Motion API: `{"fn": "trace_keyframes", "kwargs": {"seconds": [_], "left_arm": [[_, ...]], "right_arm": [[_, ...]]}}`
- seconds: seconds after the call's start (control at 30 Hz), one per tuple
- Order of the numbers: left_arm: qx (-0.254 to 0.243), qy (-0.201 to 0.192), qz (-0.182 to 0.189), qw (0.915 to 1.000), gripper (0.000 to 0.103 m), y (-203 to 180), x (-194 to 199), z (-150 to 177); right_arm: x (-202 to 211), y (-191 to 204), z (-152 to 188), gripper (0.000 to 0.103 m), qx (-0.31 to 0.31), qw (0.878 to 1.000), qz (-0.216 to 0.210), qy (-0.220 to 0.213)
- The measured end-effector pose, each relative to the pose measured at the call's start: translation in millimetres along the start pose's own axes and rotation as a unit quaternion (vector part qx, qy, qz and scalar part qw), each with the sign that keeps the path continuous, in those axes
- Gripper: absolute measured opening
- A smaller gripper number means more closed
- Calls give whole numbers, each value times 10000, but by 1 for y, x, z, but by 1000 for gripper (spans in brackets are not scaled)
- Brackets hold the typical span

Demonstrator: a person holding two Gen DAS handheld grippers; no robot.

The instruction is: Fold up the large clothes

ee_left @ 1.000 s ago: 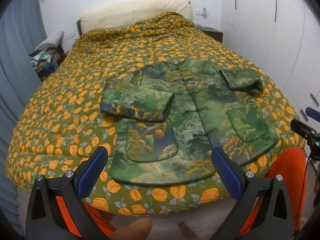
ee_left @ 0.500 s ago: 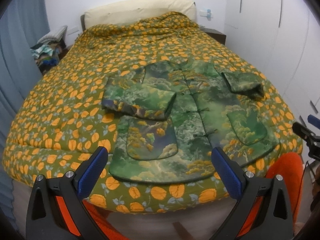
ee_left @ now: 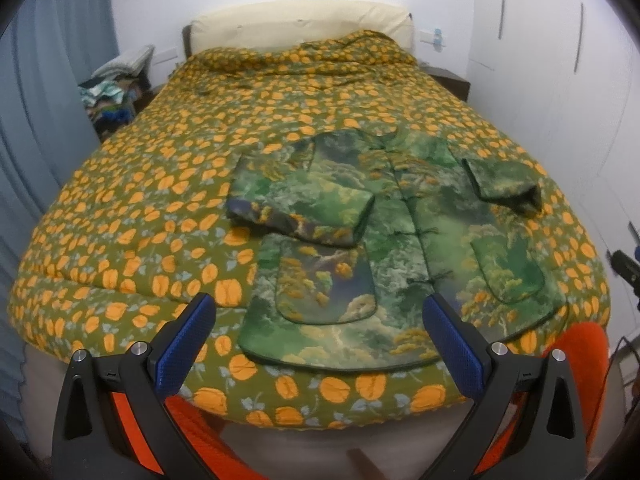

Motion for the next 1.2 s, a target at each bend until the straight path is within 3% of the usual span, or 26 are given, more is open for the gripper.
{"fn": "trace_keyframes", "kwargs": {"seconds": [0.37, 0.77, 0.83, 0.93, 1.03, 1.1, 1.2], "left_arm": [[118, -37, -66, 9999, 103, 14, 0, -4], [86, 179, -51, 9998, 103, 16, -11, -3], [81, 168, -19, 9998, 103, 22, -15, -5], [381, 365, 83, 9986, 103, 64, -42, -12], [796, 904, 460, 9916, 103, 107, -88, -8], [1107, 1355, 911, 9803, 103, 133, -133, 2], [1407, 1829, 1171, 9659, 102, 151, -181, 20]], "right_arm": [[-1, -2, -4, 103, -27, 9999, 54, -100], [-10, -3, -4, 103, -46, 10000, 53, -19], [-15, -5, -5, 103, -39, 10000, 20, 3], [-34, -17, -10, 103, -81, 9998, -145, 84], [-84, -47, -12, 103, -163, 9983, -212, 520], [-127, -73, -10, 103, -400, 9940, -367, 947], [-193, -93, 4, 103, -740, 9754, -847, 1894]]}}
Point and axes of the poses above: each gripper's, at about its wrist camera, not at the fingertips, and x roughly against the way its jaws point, y to its left, z to its underside, the point moved 6 cm from there along -x, roughly the way its jaws point, and after that the axes turned 12 degrees about z, right-handed, at the moved point
